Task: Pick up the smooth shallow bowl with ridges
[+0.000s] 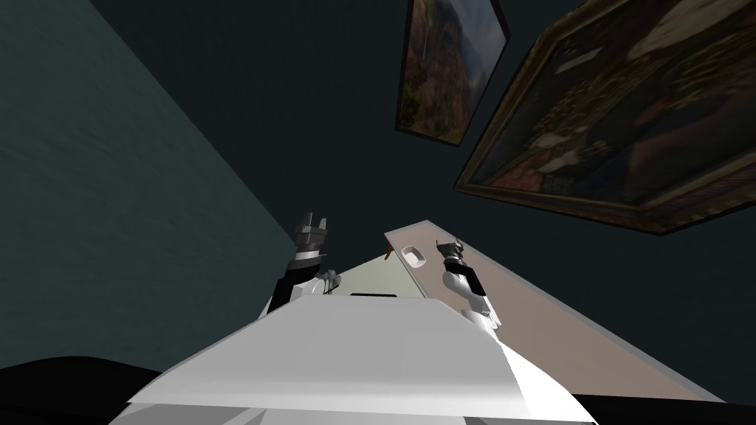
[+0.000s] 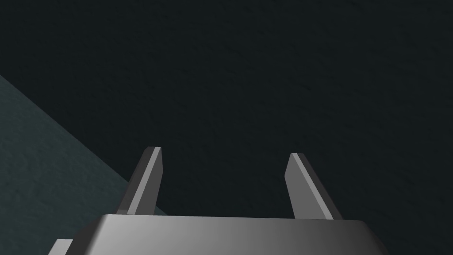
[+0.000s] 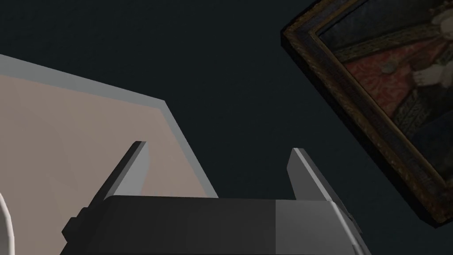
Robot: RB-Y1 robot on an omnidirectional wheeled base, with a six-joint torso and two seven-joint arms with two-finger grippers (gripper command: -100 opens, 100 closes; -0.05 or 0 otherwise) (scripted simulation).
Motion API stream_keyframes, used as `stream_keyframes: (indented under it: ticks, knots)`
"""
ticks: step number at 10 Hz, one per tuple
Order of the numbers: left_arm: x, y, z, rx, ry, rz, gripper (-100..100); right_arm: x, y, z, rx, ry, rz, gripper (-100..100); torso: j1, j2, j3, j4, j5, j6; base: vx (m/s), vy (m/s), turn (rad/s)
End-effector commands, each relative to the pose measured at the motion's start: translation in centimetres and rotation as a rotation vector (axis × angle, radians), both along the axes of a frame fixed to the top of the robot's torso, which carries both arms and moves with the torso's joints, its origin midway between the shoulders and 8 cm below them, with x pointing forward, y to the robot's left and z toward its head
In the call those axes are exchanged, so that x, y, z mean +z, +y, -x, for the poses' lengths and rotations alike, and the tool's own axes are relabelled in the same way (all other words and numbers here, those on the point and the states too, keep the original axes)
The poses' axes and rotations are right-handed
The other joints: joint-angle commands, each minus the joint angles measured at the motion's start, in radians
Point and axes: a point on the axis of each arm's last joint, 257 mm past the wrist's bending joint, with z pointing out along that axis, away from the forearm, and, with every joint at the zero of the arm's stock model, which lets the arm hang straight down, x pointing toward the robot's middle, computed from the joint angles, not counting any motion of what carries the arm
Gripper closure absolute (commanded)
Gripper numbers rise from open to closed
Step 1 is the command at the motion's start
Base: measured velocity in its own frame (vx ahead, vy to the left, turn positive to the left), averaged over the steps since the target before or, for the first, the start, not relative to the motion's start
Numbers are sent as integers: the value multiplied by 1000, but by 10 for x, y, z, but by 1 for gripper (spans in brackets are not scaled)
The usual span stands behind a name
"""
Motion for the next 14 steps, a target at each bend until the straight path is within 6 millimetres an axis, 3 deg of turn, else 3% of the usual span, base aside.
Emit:
stream_keyframes:
  ticks: [1, 4, 5, 6, 11, 14]
  knots:
    - [0, 0, 0, 0, 0, 0, 0, -19, -8, 5, -14, 33, -57, -100, 0, 0, 0, 0, 0, 0, -17, -17, 21]
    - [0, 0, 0, 0, 0, 0, 0, -54, -34, 7, -58, 62, -245, -100, 0, 0, 0, 0, 0, 0, -18, -14, 32]
    - [0, 0, 0, 0, 0, 0, 0, -70, -36, 11, -66, 92, -261, -100, 0, 0, 0, 0, 0, 0, -14, -16, 23]
    - [0, 0, 0, 0, 0, 0, 0, -73, -37, 12, -68, 96, -263, -100, 0, 0, 0, 0, 0, 0, -5, -9, 1]
    - [0, 0, 0, 0, 0, 0, 0, -143, -62, 28, -158, 136, -593, -100, 0, -1, 0, 0, 0, 0, -9, -20, 39]
    - [0, 0, 0, 0, 0, 0, 0, -177, -63, 38, -196, 165, -722, -100, -1, -1, -1, 0, 0, 0, -5, -26, 34]
